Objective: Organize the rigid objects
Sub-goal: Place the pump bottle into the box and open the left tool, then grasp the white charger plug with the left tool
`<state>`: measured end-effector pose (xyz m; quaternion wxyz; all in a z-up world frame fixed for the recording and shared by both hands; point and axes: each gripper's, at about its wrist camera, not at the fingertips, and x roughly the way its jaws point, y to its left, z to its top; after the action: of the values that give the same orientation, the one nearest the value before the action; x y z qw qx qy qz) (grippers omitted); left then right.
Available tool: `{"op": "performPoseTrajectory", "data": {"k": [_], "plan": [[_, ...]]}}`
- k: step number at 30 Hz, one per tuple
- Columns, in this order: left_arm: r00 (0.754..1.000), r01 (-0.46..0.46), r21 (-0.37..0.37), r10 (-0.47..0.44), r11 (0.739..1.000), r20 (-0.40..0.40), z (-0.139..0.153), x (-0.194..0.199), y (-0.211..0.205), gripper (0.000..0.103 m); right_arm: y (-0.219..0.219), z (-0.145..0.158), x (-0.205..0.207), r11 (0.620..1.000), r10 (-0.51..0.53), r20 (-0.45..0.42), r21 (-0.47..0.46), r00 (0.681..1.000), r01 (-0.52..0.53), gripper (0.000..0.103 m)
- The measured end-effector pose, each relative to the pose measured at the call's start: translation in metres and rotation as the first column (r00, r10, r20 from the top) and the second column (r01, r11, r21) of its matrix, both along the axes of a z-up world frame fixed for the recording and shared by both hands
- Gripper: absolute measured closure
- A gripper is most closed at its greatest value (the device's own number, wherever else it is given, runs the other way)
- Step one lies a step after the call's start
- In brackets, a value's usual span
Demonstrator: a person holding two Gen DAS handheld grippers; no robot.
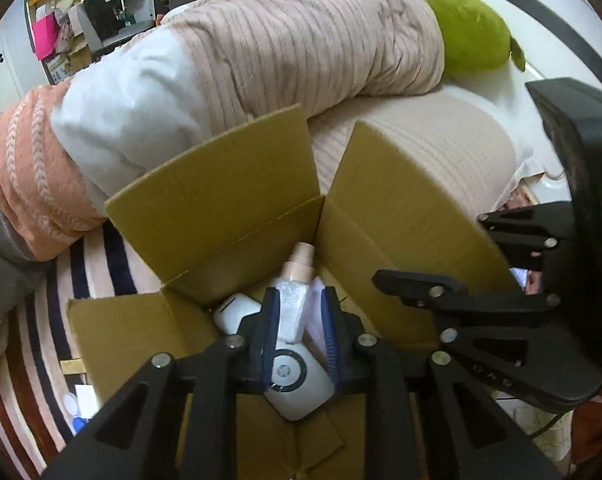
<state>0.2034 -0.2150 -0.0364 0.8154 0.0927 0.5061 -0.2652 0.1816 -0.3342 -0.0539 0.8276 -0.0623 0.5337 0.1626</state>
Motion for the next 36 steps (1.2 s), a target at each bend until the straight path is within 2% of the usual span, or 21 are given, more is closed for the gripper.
{"op": "performPoseTrajectory", "data": {"k": [2,6,8,11,15,20,24,27,32,34,36], "plan": [[1.000,-0.010,-0.016,0.010,1.000,0.009,0.003,-0.001,0.005,0.083,-0.001,-0.001,-0.001,1.000,-0.002,-0.002,0.006,1.000,0.002,0.089],[0.994,-0.040,-0.049,0.045,0.998,0.098,0.031,-0.011,0.034,0.045,0.000,-0.002,0.000,1.000,-0.004,-0.005,0.005,1.000,0.004,0.089],[0.986,-0.055,-0.047,0.062,0.997,0.152,0.044,-0.019,0.054,0.041,0.001,-0.001,0.000,1.000,-0.004,-0.006,0.002,1.000,0.004,0.089],[0.971,-0.115,-0.037,0.121,0.993,0.206,0.057,-0.030,0.093,0.028,0.001,-0.001,0.000,1.000,-0.006,-0.005,0.001,1.000,0.006,0.089],[0.950,-0.213,-0.001,0.207,0.977,0.234,0.050,-0.038,0.152,0.027,0.001,-0.001,0.001,1.000,-0.008,-0.007,0.001,1.000,0.008,0.089],[0.929,-0.324,0.051,0.308,0.945,0.204,0.001,-0.034,0.209,0.027,0.003,-0.001,0.001,1.000,-0.005,-0.007,-0.010,1.000,0.005,0.089],[0.945,-0.296,0.092,0.278,0.951,0.170,-0.055,-0.030,0.229,0.027,0.004,-0.001,0.002,1.000,-0.006,-0.009,-0.010,1.000,0.006,0.089],[0.954,-0.282,0.120,0.264,0.952,0.144,-0.084,-0.026,0.233,0.027,0.005,-0.002,0.002,1.000,-0.005,-0.012,-0.009,1.000,0.005,0.089],[0.955,-0.287,0.181,0.266,0.941,0.129,-0.118,-0.014,0.235,0.028,0.004,-0.002,0.003,1.000,-0.005,-0.013,-0.009,1.000,0.005,0.089],[0.958,-0.283,0.176,0.268,0.943,0.105,-0.127,-0.008,0.237,0.035,0.003,-0.003,0.004,1.000,-0.005,-0.014,-0.008,1.000,0.005,0.089],[0.958,-0.279,0.176,0.260,0.944,0.121,-0.131,-0.005,0.235,0.035,0.003,-0.003,0.004,1.000,-0.005,-0.015,-0.008,1.000,0.005,0.089]]}}
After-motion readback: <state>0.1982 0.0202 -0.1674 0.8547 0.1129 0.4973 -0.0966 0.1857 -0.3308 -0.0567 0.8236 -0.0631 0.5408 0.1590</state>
